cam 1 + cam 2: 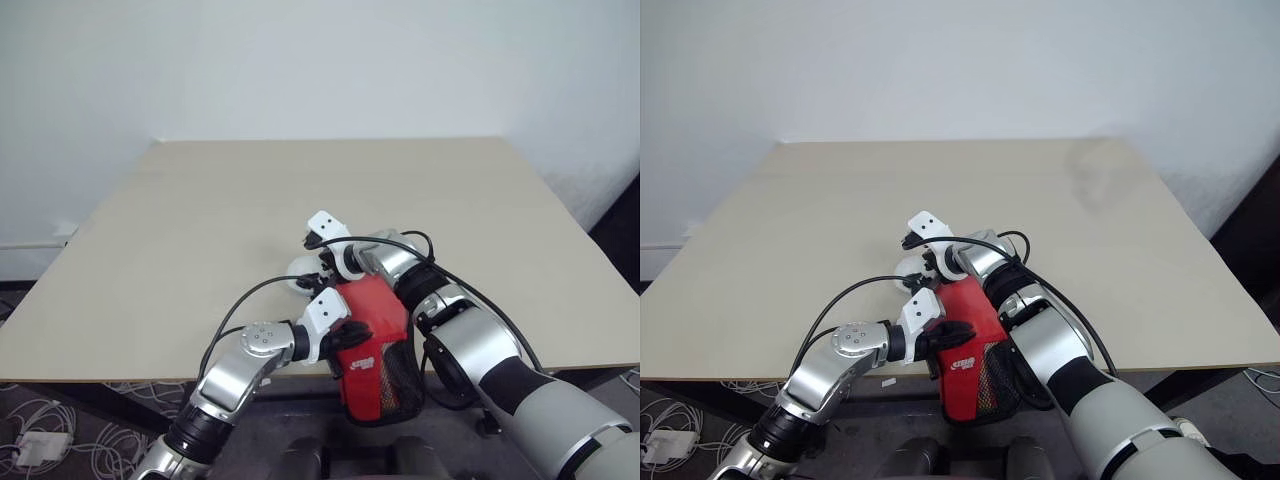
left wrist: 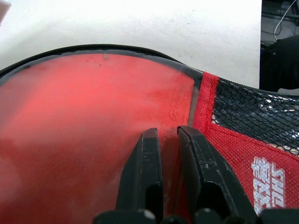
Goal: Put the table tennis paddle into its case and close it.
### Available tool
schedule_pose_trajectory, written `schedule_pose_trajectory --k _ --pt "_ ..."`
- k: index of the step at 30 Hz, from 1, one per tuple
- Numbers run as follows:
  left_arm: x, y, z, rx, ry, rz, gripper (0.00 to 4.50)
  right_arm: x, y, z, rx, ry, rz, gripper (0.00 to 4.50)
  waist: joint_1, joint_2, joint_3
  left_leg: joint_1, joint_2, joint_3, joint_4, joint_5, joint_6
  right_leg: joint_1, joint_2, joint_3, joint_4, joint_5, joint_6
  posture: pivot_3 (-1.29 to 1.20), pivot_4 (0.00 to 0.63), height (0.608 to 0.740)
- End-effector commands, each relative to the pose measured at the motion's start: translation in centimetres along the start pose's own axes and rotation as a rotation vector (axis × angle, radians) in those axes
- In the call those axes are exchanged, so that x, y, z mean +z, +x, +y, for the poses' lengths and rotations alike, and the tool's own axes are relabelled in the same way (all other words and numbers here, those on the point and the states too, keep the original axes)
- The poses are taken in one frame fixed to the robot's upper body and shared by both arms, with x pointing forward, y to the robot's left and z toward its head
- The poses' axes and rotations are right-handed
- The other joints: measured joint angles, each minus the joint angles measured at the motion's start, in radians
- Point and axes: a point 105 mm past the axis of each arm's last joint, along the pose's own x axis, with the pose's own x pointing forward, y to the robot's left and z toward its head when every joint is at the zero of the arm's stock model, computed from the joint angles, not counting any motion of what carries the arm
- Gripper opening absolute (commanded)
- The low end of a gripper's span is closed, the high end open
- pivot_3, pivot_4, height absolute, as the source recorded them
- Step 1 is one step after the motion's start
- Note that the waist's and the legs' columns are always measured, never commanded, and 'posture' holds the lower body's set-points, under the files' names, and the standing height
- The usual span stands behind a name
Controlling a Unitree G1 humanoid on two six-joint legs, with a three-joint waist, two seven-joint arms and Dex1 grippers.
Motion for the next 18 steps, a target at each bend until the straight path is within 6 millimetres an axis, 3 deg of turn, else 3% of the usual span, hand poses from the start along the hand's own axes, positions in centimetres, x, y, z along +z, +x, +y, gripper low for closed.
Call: schedule_pose_trajectory --k 1,3,10,13,18 --pt "0.8 0.0 0.0 -0.004 0.02 -0.019 0.58 0.4 -0.6 -0.8 -0.038 -0.031 -0.006 3.57 0.0 0.0 0.0 0.0 0.0 0.0 0.0 0.0 0.0 0.0 0.0 0.0 0.0 0.0 0.0 0.0 0.0 0.734" --pt "0.7 0.0 0.0 -0.004 0.021 -0.019 0.58 0.6 -0.7 -0.8 -0.038 -0.033 -0.014 2.8 0.0 0.0 0.0 0.0 0.0 0.0 0.0 0.0 0.0 0.0 0.0 0.0 0.0 0.0 0.0 0.0 0.0 0.734" --pt "1.1 -0.2 1.3 0.057 0.046 -0.032 0.58 1.0 -0.9 -0.7 -0.02 -0.031 -0.029 0.79 0.0 0.0 0.0 0.0 0.0 0.0 0.0 0.0 0.0 0.0 0.0 0.0 0.0 0.0 0.0 0.0 0.0 0.734" --pt "1.4 -0.6 2.0 0.082 0.063 -0.037 0.58 1.0 -0.8 -0.4 -0.005 -0.03 -0.029 0.32 0.0 0.0 0.0 0.0 0.0 0.0 0.0 0.0 0.0 0.0 0.0 0.0 0.0 0.0 0.0 0.0 0.0 0.734" --pt "1.8 -1.0 3.0 0.112 0.101 -0.047 0.58 1.1 -0.8 -0.3 -0.003 -0.031 -0.03 0.25 0.0 0.0 0.0 0.0 0.0 0.0 0.0 0.0 0.0 0.0 0.0 0.0 0.0 0.0 0.0 0.0 0.0 0.734"
